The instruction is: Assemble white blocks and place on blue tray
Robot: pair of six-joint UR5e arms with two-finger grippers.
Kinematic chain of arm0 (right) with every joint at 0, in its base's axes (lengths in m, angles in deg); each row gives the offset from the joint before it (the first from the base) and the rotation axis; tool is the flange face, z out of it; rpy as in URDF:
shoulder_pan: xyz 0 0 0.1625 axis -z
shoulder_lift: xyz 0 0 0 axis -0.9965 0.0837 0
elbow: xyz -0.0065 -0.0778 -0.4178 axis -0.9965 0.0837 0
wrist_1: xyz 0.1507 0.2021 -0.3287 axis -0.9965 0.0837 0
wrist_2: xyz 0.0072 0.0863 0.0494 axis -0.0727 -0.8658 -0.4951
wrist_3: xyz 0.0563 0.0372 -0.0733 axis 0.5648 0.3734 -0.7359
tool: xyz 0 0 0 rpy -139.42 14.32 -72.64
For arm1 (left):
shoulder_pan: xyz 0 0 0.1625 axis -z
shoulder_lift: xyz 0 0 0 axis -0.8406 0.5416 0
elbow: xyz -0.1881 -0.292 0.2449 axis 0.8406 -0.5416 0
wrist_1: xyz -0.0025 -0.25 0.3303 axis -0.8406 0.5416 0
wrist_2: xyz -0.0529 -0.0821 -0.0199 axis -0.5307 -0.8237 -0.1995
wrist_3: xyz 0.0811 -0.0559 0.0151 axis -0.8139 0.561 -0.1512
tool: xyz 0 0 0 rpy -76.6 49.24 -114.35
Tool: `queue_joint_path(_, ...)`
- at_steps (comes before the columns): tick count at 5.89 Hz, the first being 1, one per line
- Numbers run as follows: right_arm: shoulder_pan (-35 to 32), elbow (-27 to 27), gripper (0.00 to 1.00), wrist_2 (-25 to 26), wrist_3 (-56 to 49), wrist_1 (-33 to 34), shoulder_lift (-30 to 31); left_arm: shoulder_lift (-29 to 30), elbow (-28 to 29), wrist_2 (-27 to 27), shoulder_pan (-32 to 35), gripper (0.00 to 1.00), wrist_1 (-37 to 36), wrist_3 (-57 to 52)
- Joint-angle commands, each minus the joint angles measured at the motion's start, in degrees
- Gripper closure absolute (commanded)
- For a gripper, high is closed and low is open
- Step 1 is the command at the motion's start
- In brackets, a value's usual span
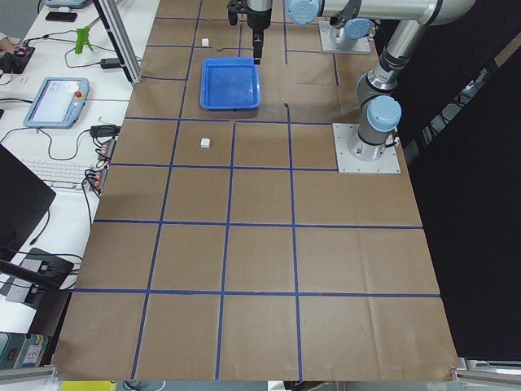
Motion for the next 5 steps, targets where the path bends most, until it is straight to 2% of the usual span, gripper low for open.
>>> queue_joint_path(1, -0.1, 0.2, 0.0, 0.4, 0.2, 0.0, 0.0, 1.7, 0.5, -0.3, -4.1, 0.02, -0.1, -0.4)
queue_joint_path(2, -0.1, 0.4, 0.0, 0.4, -1.0, -0.4, -0.1, 6.7, 0.5, -0.3, -10.2, 0.03, -2.8, -7.2)
queue_joint_path(3, -0.1, 0.5, 0.0, -0.3, -7.2, -0.2, -0.1, 13.9, -1.2, -0.4, -11.5, 0.03, -14.7, -11.9)
queue_joint_path(4, 0.5, 0.3, 0.0, -0.2, -23.7, -0.1, -0.3, 21.3, -1.4, -0.4, -11.6, 0.03, -24.5, -12.8)
queue_joint_path(5, 0.7, 0.3, 0.0, 0.5, -34.4, 0.1, -0.6, 25.9, -1.5, -0.3, -11.7, 0.03, -29.3, -16.2)
